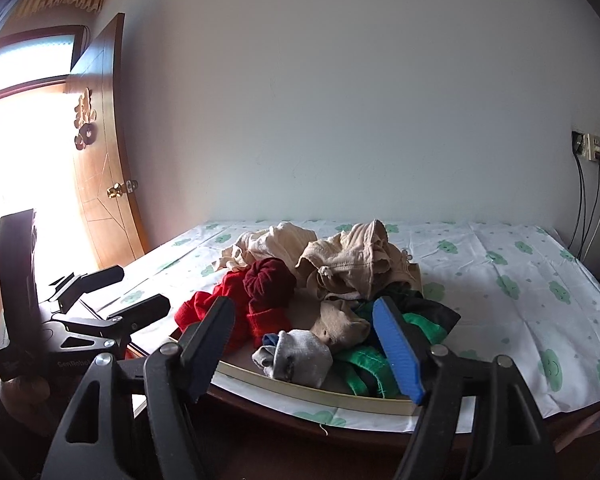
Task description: Take underwear out of drawer
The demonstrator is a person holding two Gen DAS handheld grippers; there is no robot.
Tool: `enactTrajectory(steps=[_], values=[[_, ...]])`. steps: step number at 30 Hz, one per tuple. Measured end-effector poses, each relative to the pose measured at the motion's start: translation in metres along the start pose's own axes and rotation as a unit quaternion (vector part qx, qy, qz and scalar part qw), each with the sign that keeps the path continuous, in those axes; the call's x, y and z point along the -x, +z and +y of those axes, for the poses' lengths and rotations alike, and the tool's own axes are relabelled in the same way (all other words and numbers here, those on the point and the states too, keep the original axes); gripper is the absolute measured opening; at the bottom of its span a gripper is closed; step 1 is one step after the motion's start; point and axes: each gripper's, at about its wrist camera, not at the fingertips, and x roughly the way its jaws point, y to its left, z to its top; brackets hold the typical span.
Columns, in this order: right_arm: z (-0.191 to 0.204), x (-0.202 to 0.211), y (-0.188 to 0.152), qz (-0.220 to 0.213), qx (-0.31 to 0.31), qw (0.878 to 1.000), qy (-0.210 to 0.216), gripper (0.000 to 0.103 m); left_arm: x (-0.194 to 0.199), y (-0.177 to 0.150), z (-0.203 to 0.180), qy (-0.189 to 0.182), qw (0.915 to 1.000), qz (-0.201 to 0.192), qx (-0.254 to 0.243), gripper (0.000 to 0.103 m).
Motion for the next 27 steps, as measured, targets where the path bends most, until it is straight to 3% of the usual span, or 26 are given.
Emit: enactTrajectory(steps=[8, 27], values=[[0.0006, -0.0028, -0.0035, 0.006, 0.0, 1.0, 0.0, 0.074, -0.0091, -0.0021, 0.0025, -0.001, 0.9997, 0.023, 0.001, 0.103], [0.001, -0.0026, -0.003, 0.008, 0.002, 1.0, -0.001, 0.074, -0.0068, -0.0003, -0.0006, 0.004, 0.9997, 0.021, -0.007, 0.103]])
